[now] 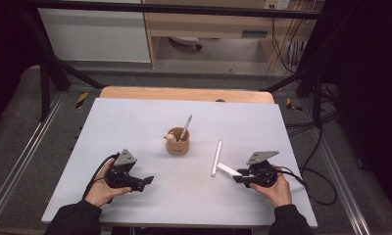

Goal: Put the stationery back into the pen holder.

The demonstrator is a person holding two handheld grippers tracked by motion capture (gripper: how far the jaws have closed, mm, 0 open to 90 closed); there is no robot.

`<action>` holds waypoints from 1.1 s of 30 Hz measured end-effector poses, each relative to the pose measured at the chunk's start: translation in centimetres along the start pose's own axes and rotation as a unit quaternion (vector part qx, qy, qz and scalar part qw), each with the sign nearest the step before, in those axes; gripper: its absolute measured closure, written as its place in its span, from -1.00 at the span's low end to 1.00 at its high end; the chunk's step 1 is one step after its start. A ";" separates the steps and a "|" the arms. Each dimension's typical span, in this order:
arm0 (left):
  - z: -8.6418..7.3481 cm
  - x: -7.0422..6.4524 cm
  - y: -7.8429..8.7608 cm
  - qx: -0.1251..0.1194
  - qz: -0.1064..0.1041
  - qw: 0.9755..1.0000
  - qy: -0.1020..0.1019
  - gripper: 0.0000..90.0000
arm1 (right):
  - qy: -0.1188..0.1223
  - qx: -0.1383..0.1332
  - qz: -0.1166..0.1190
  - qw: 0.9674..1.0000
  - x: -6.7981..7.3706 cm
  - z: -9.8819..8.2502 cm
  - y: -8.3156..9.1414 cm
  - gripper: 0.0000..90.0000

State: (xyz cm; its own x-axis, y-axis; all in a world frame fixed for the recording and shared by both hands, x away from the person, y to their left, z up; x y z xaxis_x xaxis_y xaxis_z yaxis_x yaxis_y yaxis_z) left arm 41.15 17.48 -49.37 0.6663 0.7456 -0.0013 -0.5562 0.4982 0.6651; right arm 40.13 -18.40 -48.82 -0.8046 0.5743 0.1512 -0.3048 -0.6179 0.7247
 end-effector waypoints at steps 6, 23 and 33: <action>0.2 -0.4 -0.1 -0.001 -0.004 1.000 -0.005 -0.90 | -0.007 -0.010 0.003 1.000 0.1 0.5 0.6 0.49; 0.7 -2.1 -0.7 0.008 -0.010 0.999 -0.035 -0.89 | -0.007 -0.011 0.037 0.999 1.7 2.0 0.6 0.49; 1.3 -3.5 -1.0 0.007 -0.014 0.998 -0.061 -0.89 | -0.003 -0.010 0.056 0.998 2.7 2.7 0.2 0.49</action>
Point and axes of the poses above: each handheld gripper's, and its own axes: y roughly backward along the jaws, z roughly out of its top, x roughly to its left, the point moved 8 cm from there along -y, roughly forward along the jaws, and after that the axes turned 5 degrees about z, right-handed, at the moved point
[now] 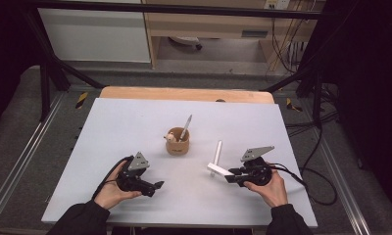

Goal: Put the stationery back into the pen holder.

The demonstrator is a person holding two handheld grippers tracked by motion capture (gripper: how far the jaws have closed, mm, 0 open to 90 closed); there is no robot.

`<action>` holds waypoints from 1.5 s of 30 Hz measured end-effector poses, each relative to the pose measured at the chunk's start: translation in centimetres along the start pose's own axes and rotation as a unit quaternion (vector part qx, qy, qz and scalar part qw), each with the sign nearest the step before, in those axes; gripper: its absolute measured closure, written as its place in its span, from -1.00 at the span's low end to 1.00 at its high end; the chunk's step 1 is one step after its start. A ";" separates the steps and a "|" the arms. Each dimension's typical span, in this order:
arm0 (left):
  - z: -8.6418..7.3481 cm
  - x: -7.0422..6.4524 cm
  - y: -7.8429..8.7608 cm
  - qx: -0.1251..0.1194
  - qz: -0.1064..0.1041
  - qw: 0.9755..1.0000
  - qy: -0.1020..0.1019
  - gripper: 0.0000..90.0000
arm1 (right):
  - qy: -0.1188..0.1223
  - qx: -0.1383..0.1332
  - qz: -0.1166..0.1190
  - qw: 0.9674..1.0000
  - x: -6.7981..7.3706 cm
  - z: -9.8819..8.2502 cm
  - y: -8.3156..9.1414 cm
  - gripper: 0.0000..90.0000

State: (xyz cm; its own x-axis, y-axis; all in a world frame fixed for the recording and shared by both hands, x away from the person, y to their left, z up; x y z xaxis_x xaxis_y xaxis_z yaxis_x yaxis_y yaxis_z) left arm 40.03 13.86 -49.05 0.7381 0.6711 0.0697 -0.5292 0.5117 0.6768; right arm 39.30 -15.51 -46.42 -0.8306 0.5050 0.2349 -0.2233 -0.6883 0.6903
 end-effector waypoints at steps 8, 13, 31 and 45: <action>1.1 -0.9 -0.3 -0.005 0.001 1.000 -0.031 -0.89 | 0.010 0.006 0.015 1.000 1.0 1.0 -0.9 0.49; 1.7 -1.5 -0.4 -0.007 0.002 0.998 -0.056 -0.89 | 0.021 0.015 0.027 0.999 1.9 1.7 -1.8 0.49; 4.2 -4.1 -1.2 -0.019 0.017 0.985 -0.171 -0.84 | 0.052 0.034 0.052 0.997 4.2 3.9 -3.5 0.49; 5.7 -6.1 -2.0 -0.039 0.044 0.958 -0.281 -0.66 | 0.064 0.044 0.058 0.995 5.1 5.6 -4.4 0.49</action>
Point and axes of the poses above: each handheld gripper's, and its own axes: y roughly backward along the jaws, z roughly out of its top, x roughly to its left, the point moved 8 cm from there along -y, roughly forward along the jaws, and after that the axes turned 5 degrees about z, right-handed, at the moved point
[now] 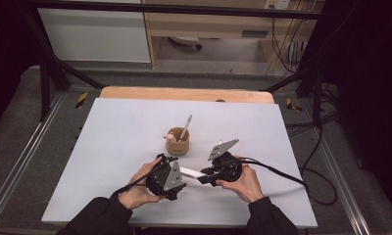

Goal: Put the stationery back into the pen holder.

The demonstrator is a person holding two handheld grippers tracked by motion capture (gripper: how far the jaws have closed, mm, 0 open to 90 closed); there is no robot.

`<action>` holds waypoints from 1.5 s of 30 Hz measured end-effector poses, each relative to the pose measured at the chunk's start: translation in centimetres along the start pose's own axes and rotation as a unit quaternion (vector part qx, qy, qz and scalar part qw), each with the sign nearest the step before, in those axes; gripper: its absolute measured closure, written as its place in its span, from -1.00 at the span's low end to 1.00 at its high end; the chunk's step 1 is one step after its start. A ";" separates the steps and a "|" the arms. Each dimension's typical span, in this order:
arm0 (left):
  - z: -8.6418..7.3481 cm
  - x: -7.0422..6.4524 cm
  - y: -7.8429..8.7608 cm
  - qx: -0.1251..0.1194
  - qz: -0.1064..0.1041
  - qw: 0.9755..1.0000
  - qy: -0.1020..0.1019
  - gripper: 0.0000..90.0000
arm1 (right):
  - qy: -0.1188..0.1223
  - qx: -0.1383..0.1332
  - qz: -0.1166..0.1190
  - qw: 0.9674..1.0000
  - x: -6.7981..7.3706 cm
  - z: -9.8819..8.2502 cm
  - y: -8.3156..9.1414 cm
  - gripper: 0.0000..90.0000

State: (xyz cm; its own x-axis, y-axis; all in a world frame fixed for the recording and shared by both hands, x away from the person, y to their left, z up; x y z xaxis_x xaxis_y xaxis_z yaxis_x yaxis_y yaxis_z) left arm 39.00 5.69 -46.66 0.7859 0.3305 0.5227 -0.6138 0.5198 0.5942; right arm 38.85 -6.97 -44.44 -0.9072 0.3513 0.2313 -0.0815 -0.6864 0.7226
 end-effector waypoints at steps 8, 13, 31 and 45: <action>1.1 -0.3 -0.5 -0.020 0.028 0.997 -0.071 -0.39 | 0.001 0.008 -0.005 1.000 0.1 0.7 -0.3 0.49; 1.5 -0.3 -0.7 -0.024 0.046 0.991 -0.123 -0.18 | 0.001 0.015 -0.009 1.000 0.1 0.9 -0.2 0.49; 2.8 -1.2 -1.7 -0.040 0.081 0.972 -0.218 0.43 | -0.016 0.016 -0.017 1.000 -0.1 1.1 0.2 0.49; 2.7 -1.3 -1.7 -0.034 0.073 0.971 -0.225 0.49 | -0.018 0.010 -0.015 1.000 -0.2 1.1 0.2 0.48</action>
Point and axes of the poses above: each handheld gripper's, and its own axes: y roughly backward along the jaws, z roughly out of its top, x roughly to its left, the point moved 8 cm from there along -y, roughly forward along the jaws, and after that the axes turned 5 degrees about z, right-handed, at the moved point
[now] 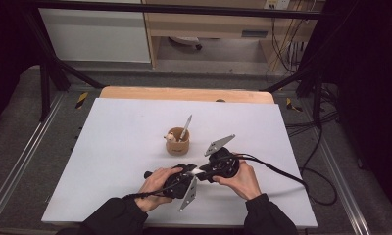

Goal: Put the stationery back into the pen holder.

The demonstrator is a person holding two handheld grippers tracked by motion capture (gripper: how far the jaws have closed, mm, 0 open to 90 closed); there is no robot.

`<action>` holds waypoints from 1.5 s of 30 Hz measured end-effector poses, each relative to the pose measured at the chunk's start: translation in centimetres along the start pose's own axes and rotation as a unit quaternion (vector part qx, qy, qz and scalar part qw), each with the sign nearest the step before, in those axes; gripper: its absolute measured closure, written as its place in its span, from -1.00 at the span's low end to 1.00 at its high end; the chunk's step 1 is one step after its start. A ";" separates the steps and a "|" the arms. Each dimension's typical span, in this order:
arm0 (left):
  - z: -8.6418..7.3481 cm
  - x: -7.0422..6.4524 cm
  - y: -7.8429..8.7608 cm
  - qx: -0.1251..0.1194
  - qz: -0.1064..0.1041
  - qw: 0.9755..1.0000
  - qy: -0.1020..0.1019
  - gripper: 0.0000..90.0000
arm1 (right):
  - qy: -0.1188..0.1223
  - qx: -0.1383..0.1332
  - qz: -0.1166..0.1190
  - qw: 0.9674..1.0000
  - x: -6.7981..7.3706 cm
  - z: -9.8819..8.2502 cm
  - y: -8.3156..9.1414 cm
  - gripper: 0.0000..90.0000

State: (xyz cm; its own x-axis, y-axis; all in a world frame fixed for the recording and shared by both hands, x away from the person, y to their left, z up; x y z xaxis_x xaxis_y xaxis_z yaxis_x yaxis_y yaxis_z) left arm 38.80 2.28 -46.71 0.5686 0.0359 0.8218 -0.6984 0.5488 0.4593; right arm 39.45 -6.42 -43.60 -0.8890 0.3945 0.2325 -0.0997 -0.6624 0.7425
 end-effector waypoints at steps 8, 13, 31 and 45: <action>-0.9 0.1 0.0 0.015 -0.002 1.000 0.025 0.49 | -0.011 -0.031 -0.001 0.999 -0.4 -0.2 1.3 0.36; -1.6 0.3 0.1 0.024 -0.005 0.999 0.044 0.49 | -0.022 -0.064 -0.012 0.998 -1.1 -0.8 3.1 0.14; -4.2 2.7 1.5 0.042 0.001 0.978 0.204 0.49 | -0.070 -0.107 -0.097 0.987 -6.0 -7.0 4.2 -0.83; -4.9 6.2 3.2 0.008 -0.001 0.935 0.355 0.49 | -0.093 -0.122 -0.126 0.980 -7.4 -10.0 4.6 -0.97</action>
State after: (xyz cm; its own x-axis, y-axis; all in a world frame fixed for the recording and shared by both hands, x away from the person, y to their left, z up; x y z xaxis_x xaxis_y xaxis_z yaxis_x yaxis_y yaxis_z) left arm 42.22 8.38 -41.81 0.7108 0.5837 0.3924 -0.7005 0.5373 0.4697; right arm 41.11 -18.76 -48.25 -0.7282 0.6588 0.1890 -0.4291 -0.6532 0.6238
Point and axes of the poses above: each handheld gripper's, and its own axes: y roughly backward along the jaws, z roughly out of its top, x roughly to its left, the point moved 8 cm from there along -y, roughly forward along the jaws, and after that the axes turned 5 degrees about z, right-handed, at the moved point
